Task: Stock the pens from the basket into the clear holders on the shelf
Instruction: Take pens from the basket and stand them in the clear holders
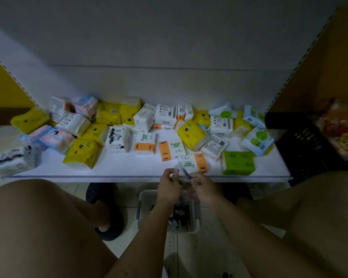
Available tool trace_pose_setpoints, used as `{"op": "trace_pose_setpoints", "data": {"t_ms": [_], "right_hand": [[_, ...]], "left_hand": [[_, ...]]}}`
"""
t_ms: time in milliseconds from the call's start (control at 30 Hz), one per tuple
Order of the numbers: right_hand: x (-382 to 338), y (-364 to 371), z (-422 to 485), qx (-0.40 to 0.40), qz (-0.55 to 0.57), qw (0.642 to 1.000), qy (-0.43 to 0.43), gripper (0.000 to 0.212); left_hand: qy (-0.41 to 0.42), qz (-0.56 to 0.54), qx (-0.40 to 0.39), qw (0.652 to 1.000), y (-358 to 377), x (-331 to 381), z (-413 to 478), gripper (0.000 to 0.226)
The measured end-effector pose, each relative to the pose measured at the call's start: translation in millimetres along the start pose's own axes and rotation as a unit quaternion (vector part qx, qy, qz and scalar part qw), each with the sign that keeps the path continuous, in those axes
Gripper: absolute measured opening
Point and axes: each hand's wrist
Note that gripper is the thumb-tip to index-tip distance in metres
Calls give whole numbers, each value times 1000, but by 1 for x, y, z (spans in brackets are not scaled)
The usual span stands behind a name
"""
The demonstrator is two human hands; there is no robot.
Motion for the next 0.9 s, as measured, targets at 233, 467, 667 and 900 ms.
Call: {"op": "trace_pose_setpoints", "data": {"t_ms": [233, 467, 667, 900], "right_hand": [[-57, -31, -24, 45, 85, 990, -98, 18], [-116, -55, -67, 67, 104, 953, -278, 19], [-165, -81, -99, 139, 65, 919, -363, 13], [-223, -107, -153, 159, 68, 878, -446, 24]], "left_hand": [[117, 52, -35, 991, -1, 66, -2, 22], [219, -17, -64, 973, -3, 140, -28, 18], [273, -39, -52, 960, -1, 199, -47, 8], [385, -20, -62, 920, -2, 272, -81, 6]]}}
Point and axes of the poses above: each hand's wrist, its own z-axis towards the middle knuckle, its own y-axis out of the palm, x = y × z, and after that the axes turned 8 degrees about -x, right-handed
